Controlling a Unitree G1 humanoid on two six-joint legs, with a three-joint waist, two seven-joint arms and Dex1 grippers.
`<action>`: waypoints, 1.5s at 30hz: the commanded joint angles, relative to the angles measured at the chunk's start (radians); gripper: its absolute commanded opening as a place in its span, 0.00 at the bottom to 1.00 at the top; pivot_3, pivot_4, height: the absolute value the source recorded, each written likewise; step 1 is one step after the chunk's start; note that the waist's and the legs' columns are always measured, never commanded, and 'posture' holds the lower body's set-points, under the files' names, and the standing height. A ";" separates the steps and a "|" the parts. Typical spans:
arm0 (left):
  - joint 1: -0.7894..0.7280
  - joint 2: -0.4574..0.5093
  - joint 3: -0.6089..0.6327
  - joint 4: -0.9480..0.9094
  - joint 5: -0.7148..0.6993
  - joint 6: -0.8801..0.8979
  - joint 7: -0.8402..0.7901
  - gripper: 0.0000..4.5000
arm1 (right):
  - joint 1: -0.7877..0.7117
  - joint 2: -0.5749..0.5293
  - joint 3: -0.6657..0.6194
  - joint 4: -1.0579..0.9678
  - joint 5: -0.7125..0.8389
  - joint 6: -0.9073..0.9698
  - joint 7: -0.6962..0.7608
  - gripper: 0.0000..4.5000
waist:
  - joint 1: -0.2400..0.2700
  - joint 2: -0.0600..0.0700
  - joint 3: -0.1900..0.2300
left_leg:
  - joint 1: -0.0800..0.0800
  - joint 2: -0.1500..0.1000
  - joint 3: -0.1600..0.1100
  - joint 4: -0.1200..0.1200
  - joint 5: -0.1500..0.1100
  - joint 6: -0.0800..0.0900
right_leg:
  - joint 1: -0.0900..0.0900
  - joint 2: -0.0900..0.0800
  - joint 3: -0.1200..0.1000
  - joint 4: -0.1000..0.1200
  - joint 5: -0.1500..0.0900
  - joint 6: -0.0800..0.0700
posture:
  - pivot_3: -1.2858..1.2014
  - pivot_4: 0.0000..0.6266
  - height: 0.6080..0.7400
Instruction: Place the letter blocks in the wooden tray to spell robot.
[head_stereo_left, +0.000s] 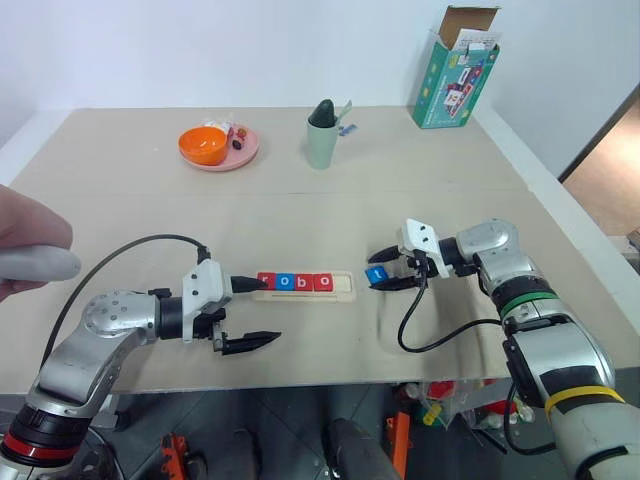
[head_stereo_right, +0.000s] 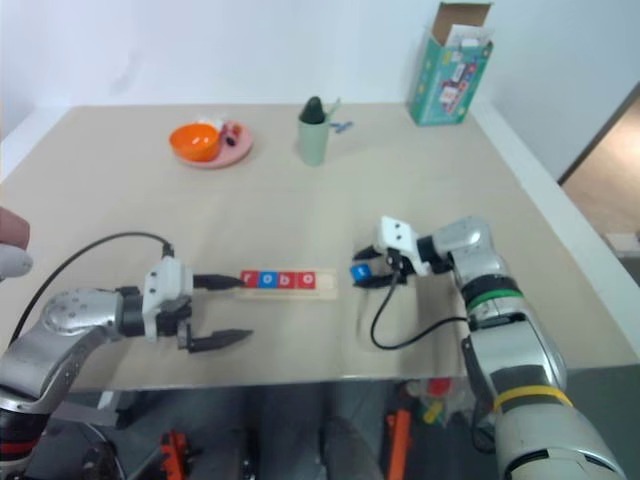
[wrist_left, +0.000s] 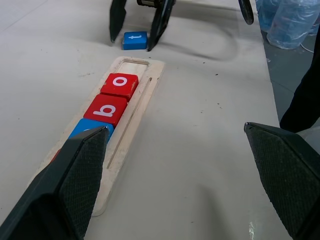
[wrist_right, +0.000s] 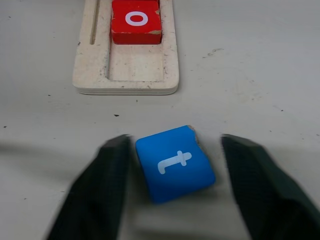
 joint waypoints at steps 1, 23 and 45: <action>-0.009 0.011 0.012 -0.033 -0.003 -0.006 0.002 1.00 | -0.014 -0.005 -0.019 0.016 -0.018 -0.002 -0.011 0.34 | 0.000 0.000 0.000 | 0.001 0.000 0.000 0.000 0.000 0.000 | 0.001 0.000 0.000 0.000 0.000 0.000 | 0.52 0.24 1.00; -0.025 -0.014 0.014 0.025 -0.010 -0.014 -0.002 1.00 | 0.238 0.014 0.017 -0.860 0.042 0.696 -0.145 0.26 | 0.003 0.001 0.001 | 0.009 0.000 -0.001 -0.004 0.000 0.000 | 0.008 0.001 -0.001 0.001 -0.005 -0.002 | 0.52 0.24 1.00; -0.014 -0.009 0.009 0.019 -0.001 -0.019 0.005 1.00 | 0.193 0.076 0.086 -0.818 0.015 0.694 -0.218 0.26 | 0.004 0.001 0.001 | 0.009 0.001 0.000 -0.003 0.000 0.000 | 0.007 0.001 -0.001 0.001 -0.005 -0.002 | 0.52 0.24 1.00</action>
